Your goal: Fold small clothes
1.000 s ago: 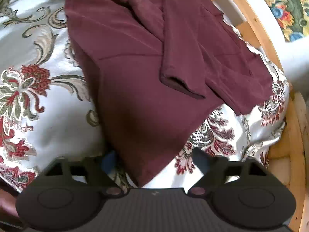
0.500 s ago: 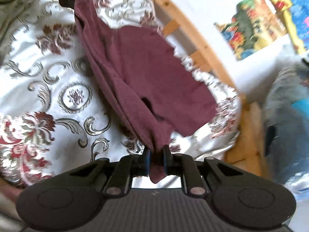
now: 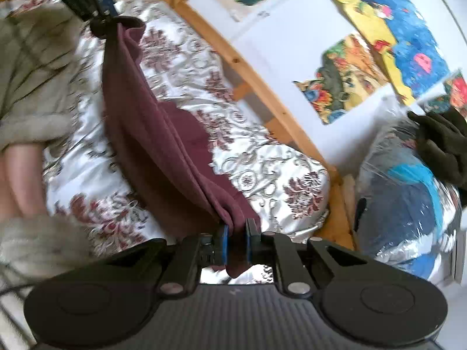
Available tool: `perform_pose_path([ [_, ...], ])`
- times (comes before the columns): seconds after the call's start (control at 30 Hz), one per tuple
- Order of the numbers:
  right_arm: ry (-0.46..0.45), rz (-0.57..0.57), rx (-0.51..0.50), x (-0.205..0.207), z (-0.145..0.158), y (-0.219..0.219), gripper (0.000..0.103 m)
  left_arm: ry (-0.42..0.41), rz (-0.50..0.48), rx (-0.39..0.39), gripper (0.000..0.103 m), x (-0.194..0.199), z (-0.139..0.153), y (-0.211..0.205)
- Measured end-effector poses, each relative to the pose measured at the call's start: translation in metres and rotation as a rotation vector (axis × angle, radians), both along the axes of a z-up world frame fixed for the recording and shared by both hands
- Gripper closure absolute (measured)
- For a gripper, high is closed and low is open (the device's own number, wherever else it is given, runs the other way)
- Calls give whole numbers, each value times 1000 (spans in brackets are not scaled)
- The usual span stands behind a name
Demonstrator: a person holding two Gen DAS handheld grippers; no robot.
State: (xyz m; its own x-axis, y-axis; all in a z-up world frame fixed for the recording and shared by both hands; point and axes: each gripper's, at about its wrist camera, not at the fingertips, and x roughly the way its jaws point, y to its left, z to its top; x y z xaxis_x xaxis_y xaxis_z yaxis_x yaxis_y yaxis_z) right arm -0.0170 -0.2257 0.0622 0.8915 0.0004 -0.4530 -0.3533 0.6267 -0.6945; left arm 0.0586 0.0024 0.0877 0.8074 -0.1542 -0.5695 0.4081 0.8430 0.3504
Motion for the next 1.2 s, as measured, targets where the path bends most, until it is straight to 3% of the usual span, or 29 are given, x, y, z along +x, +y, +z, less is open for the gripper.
perform_pose_path([
  [0.27,-29,-140,99,107,-4,-22,89,-81,95,4,95,111,-2,-31],
  [0.5,-118,-260,69,210,-47,-18,88,-122,191,22,95,217,-42,-50],
  [0.6,-88,-302,132,248,-66,-24,88,-81,213,-1,95,249,-63,-44],
  [0.8,-3,-327,185,296,-107,-31,87,60,254,-156,93,295,-107,-20],
  [0.87,29,-328,184,308,-118,-33,87,94,257,-194,88,305,-118,-14],
  [0.93,45,-333,186,315,-127,-35,85,122,266,-239,72,312,-128,-6],
  [0.97,56,-338,192,319,-130,-37,84,131,280,-256,69,314,-131,-2],
  [1.07,84,-363,228,325,-136,-43,78,142,302,-317,43,314,-130,12],
  [1.1,88,-372,245,326,-136,-46,72,142,308,-337,31,312,-127,16],
  [1.17,82,-377,291,323,-133,-52,57,140,312,-368,21,305,-120,25],
  [1.2,78,-383,320,321,-131,-55,42,153,310,-378,17,301,-117,27],
])
